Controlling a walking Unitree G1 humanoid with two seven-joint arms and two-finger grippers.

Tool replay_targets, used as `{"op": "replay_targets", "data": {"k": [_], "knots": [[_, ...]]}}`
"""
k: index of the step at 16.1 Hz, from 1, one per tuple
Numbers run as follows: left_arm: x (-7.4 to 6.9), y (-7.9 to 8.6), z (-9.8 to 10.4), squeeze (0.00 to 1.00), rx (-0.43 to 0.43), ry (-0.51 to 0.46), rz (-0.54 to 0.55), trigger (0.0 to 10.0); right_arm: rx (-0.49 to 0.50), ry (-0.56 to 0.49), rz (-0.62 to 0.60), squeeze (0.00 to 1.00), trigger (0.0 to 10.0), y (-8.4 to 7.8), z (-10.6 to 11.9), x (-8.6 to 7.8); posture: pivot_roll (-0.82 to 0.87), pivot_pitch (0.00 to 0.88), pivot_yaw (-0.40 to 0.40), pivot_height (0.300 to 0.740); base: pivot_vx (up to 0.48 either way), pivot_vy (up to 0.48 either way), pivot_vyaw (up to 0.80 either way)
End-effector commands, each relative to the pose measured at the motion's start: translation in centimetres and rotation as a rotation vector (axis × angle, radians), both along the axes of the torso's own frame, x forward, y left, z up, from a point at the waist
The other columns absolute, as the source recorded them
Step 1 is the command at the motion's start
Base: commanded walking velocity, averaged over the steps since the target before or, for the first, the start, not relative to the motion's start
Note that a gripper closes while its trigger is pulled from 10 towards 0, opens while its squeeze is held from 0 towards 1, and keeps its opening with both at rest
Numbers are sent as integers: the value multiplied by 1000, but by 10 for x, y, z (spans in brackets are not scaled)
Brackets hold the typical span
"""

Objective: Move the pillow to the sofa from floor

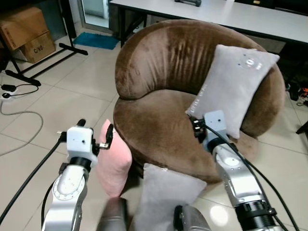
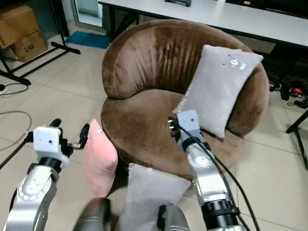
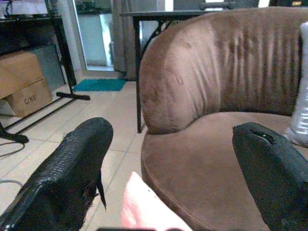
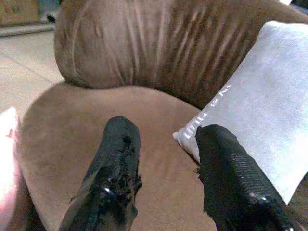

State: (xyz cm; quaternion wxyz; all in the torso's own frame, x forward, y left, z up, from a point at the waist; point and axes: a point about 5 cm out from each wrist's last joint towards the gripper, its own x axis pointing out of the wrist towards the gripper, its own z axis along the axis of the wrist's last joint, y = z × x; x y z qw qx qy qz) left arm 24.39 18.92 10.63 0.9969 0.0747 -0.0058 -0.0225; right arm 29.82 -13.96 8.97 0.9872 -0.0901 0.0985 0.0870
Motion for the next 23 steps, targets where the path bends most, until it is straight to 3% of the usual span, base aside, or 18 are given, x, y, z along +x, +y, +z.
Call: {"op": "replay_targets", "data": {"k": [1, 4, 9, 15, 17, 23], "knots": [[-1, 1, 0, 0, 13, 1, 3, 10000, 7, 10, 14, 0, 10000, 1, 0, 1, 91, 0, -87, 632, 0, 0, 0], [-3, 1, -3, 0, 21, 21, -8, 10000, 13, 25, 39, 0, 10000, 2, -2, 1, 93, 0, -87, 632, 0, 0, 0], [-6, -8, -12, 0, 49, 85, -124, 10000, -24, 84, 69, 0, 10000, 2, -10, 2, 93, 0, -85, 632, 0, 0, 0], [-12, -14, -14, 0, 31, 109, -219, 10000, 8, 102, 74, 0, 10000, 1, -13, -3, 89, 0, -85, 617, 0, 0, 0], [-14, -13, -14, 0, 38, 114, -222, 10000, -19, 117, 75, 0, 10000, 2, -16, -3, 91, 0, -86, 597, 0, 0, 0], [-17, -12, -15, 0, 39, 121, -234, 10000, -34, 138, 66, 0, 10000, 2, -20, -7, 83, 0, -79, 597, 0, 0, 0]]}}
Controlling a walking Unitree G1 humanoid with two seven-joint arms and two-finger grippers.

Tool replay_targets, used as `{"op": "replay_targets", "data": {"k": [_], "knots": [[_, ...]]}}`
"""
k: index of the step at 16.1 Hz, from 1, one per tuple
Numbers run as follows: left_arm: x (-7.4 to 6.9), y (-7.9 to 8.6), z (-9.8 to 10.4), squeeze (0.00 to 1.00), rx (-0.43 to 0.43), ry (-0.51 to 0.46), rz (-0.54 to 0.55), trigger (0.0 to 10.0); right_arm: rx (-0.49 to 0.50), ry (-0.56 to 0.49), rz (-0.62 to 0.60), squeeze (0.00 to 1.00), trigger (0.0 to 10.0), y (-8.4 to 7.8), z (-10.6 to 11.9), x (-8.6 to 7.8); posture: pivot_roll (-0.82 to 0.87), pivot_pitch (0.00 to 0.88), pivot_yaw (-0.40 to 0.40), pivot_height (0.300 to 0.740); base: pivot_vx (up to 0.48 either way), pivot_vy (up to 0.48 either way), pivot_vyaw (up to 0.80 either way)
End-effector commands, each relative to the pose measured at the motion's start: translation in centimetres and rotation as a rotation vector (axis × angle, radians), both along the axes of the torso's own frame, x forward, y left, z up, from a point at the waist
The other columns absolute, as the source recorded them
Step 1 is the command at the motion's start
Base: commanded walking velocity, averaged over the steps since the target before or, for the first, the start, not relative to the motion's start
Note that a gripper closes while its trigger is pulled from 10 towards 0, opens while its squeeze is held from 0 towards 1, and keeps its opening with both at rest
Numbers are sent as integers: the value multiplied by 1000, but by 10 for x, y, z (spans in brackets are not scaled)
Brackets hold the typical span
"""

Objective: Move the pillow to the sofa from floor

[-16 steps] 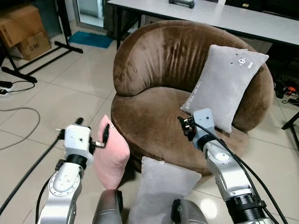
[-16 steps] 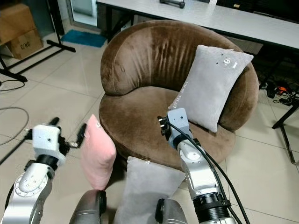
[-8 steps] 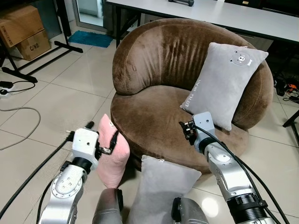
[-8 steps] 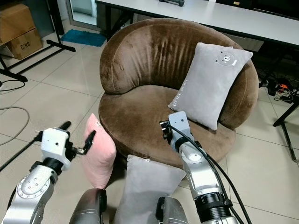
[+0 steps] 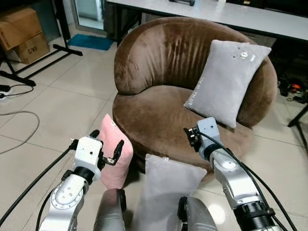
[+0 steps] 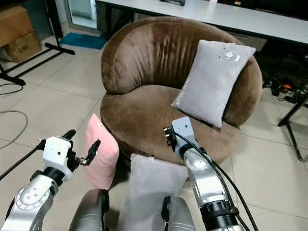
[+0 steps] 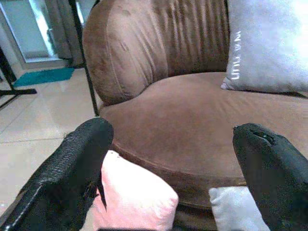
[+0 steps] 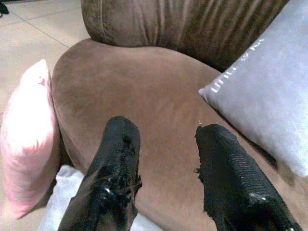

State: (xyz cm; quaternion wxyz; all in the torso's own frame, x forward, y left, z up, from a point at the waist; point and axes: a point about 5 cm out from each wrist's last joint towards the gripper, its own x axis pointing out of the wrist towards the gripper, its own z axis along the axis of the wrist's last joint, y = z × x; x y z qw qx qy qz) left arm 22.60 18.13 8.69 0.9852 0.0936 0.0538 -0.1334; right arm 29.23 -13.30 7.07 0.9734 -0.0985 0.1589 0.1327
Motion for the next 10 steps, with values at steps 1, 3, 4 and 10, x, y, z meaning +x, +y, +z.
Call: {"op": "replay_targets", "data": {"k": [1, 3, 4, 10], "knots": [[1, -5, 5, 0, -8, -11, -23, 10000, -14, 9, -16, 0, 10000, -5, -1, -2, 83, 0, -79, 597, 0, 0, 0], [-1, -6, 4, 0, -10, -6, -30, 10000, -8, 21, -13, 0, 10000, -5, -3, -5, 81, 0, -80, 597, 0, 0, 0], [-3, -7, 3, 0, -10, -3, -32, 10000, -8, 42, -11, 0, 10000, -6, -7, -8, 83, 0, -83, 597, 0, 0, 0], [-9, -7, 1, 0, -14, 16, -48, 10000, 62, 56, 34, 1000, 10000, -2, -10, -15, 58, 0, -62, 597, 0, 0, 0]]}}
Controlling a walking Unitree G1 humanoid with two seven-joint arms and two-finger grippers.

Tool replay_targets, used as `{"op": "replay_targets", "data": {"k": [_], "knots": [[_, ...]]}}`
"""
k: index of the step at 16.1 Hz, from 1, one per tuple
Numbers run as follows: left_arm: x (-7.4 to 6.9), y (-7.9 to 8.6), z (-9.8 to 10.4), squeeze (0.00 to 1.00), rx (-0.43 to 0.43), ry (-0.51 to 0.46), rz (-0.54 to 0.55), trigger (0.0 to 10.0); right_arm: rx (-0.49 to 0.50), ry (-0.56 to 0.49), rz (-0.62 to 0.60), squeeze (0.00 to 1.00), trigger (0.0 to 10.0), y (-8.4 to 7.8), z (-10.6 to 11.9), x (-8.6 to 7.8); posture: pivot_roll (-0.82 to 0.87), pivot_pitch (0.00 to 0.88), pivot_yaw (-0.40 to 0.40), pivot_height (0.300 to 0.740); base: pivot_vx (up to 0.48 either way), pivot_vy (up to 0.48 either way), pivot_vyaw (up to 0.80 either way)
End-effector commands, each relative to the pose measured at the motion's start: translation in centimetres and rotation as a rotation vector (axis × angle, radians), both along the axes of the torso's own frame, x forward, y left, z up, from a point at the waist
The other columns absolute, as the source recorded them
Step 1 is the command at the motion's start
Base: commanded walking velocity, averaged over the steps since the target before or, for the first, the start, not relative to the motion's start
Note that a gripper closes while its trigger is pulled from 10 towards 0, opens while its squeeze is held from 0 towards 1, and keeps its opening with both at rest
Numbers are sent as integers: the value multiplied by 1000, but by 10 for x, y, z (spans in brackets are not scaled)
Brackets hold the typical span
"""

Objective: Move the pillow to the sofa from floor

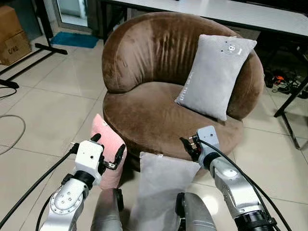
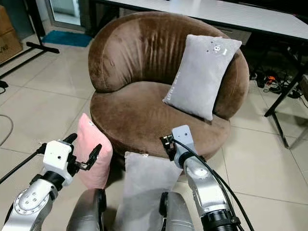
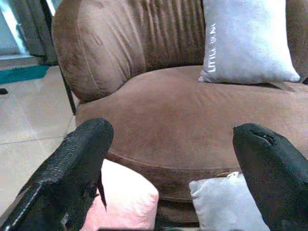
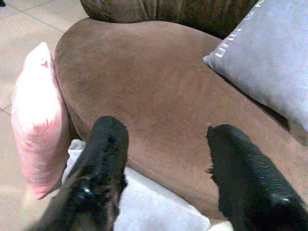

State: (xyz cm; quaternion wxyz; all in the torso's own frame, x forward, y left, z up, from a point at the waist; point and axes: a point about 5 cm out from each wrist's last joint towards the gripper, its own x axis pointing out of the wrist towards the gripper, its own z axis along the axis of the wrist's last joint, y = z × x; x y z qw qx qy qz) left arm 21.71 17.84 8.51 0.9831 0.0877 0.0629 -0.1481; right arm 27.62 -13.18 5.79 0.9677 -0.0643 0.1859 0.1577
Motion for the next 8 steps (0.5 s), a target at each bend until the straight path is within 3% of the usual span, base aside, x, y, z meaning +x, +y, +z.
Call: {"op": "replay_targets", "data": {"k": [1, 4, 6, 8], "knots": [[-1, -7, 3, 0, -8, -3, -38, 10000, -6, -11, 8, 1000, 10000, -3, 1, 2, 49, 0, -56, 597, 0, 0, 0], [-2, -10, 4, 0, -10, 0, -57, 10000, -25, -3, 12, 1000, 10000, -6, -2, 6, 46, 0, -57, 597, 0, 0, 0], [-5, -13, 10, 0, -4, -4, -117, 10000, -9, 54, 14, 1000, 10000, -7, -13, 22, 77, 21, -75, 597, 0, 0, 0], [-19, -9, 18, 0, -5, 4, -150, 10000, 12, 144, -3, 1000, 10000, -4, -28, 33, 121, 89, -79, 597, 0, 0, 0]]}}
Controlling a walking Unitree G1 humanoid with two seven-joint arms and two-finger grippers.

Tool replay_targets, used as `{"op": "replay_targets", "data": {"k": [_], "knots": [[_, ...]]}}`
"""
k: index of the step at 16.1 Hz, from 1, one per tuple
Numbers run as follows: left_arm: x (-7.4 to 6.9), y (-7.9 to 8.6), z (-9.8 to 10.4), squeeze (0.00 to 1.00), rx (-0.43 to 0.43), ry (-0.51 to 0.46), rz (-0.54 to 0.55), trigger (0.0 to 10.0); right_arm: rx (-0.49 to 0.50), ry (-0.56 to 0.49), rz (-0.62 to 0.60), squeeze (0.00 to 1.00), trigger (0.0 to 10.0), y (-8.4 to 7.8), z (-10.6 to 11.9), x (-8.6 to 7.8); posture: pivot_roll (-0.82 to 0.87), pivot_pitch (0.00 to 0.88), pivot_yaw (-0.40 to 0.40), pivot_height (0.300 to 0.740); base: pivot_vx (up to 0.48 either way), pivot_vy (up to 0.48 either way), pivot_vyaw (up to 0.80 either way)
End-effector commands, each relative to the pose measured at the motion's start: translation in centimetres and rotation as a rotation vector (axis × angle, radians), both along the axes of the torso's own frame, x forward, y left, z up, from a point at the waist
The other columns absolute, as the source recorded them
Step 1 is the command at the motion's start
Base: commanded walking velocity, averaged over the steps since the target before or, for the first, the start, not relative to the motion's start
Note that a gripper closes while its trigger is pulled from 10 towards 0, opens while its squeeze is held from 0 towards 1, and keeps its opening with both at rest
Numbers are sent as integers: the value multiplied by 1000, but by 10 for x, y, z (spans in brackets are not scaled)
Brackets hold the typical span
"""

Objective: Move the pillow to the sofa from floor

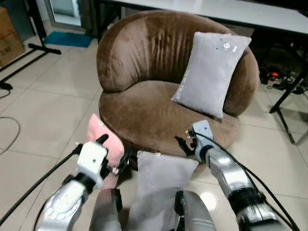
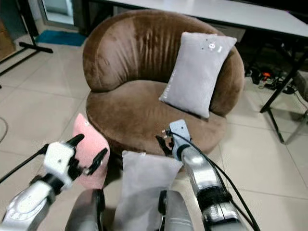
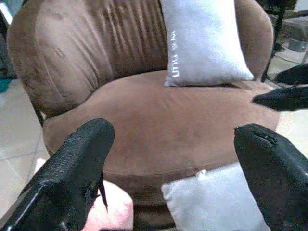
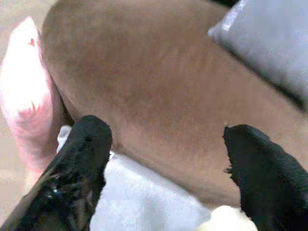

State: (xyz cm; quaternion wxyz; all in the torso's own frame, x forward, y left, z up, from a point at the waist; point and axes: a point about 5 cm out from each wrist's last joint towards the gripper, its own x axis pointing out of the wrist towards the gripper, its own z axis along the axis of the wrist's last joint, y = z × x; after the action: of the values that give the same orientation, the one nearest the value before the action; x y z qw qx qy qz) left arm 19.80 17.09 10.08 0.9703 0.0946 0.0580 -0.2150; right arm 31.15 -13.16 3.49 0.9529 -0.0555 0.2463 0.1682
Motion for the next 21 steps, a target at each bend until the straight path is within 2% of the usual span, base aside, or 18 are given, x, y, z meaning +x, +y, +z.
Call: {"op": "replay_targets", "data": {"k": [1, 3, 6, 8, 10, 12, 16, 17, 18, 19, 20, 21], "knots": [[-4, -1, 3, 0, -4, 6, -16, 10000, 8, 27, -24, 1000, 10000, -5, -6, -1, 121, 89, -79, 597, 0, 0, 0], [-16, 5, 7, 0, 16, 25, -5, 10000, -15, 52, -38, 1000, 10000, 1, -12, 2, 151, 136, -70, 597, 0, 0, 0], [-23, 7, 11, 0, 23, 36, -9, 10000, -3, 74, -11, 1000, 10000, 11, -18, 1, 153, 157, -55, 597, 0, 0, 0], [-30, 3, 24, 0, 31, 33, -46, 10000, -39, 128, 30, 1000, 10000, 20, -30, -5, 203, 260, -46, 597, 0, 0, 0], [-40, 7, 35, 0, 44, 26, -34, 10000, -24, 138, -34, 1000, 10000, 17, -32, -6, 238, 304, -43, 597, 0, 0, 0], [-50, 14, 45, 0, 67, 24, -16, 10000, -15, 115, -68, 1000, 10000, 15, -31, -4, 263, 330, -41, 597, 0, 0, 0], [-63, 21, 56, 0, 101, 51, 3, 10000, -10, -18, -33, 1000, 10000, 23, -14, 8, 276, 332, -20, 597, 0, 0, 0], [-64, 19, 50, 0, 100, 63, -6, 10000, 120, -92, -93, 0, 10000, 21, -1, 17, 245, 300, -30, 597, 0, 0, 0], [-58, 17, 45, 0, 96, 54, 13, 10000, 185, -167, -109, 0, 10000, 16, 8, 19, 218, 270, -42, 597, 0, 0, 0], [-56, 17, 44, 0, 95, 52, 24, 10000, 196, -190, -110, 0, 10000, 15, 10, 19, 218, 270, -42, 597, 0, 0, 0], [-47, 15, 41, 0, 71, 29, 71, 10000, 237, -283, -108, 0, 10000, 8, 18, 11, 177, 228, -52, 597, 0, 0, 0], [-39, 12, 37, 0, 38, 14, 89, 10000, 249, -350, -94, 0, 10000, 3, 26, -4, 143, 193, -57, 597, 0, 0, 0]]}}
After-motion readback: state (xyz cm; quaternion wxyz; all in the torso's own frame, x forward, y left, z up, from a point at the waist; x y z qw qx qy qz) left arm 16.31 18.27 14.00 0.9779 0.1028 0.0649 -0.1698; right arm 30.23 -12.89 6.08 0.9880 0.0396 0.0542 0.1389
